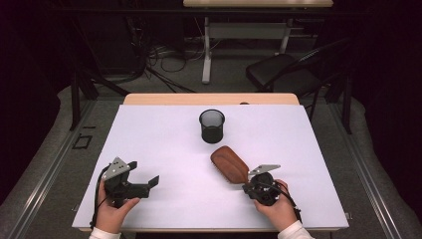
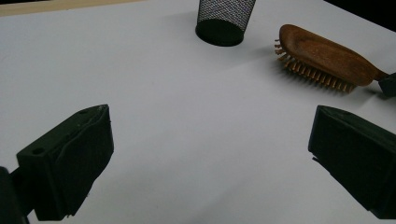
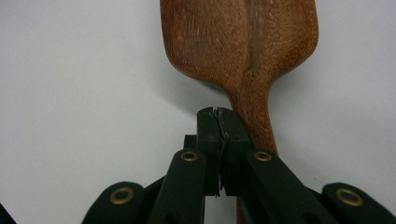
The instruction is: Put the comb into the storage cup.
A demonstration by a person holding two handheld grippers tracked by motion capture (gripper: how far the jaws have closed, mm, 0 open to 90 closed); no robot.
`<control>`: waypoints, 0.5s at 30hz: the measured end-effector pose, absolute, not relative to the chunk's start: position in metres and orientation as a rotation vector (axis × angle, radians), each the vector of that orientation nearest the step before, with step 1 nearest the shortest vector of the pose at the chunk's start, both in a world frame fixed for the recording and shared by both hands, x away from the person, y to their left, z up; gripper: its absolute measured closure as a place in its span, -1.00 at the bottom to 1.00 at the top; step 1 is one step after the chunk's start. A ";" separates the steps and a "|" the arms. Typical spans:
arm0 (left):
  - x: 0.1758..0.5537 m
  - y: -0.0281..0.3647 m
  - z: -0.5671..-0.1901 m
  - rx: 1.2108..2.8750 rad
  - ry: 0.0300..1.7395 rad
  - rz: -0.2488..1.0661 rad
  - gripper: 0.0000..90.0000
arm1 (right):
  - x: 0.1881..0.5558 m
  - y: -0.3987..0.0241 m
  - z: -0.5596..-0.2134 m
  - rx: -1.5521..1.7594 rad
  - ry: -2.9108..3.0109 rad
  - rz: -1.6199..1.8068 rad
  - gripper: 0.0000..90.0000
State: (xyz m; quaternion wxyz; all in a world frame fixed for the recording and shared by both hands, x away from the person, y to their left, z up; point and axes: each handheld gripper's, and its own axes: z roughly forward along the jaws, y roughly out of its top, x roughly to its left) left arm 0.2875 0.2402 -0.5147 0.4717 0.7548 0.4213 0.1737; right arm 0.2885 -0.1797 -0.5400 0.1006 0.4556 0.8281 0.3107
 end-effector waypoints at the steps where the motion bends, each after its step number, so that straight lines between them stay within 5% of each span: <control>1: 0.288 0.240 -0.515 1.848 1.032 0.426 -0.99 | 0.289 -0.180 -0.540 1.345 2.447 0.920 0.96; 15: 0.287 0.240 -0.515 1.848 1.030 0.425 -0.99 | 0.286 -0.178 -0.535 1.328 2.443 0.978 0.89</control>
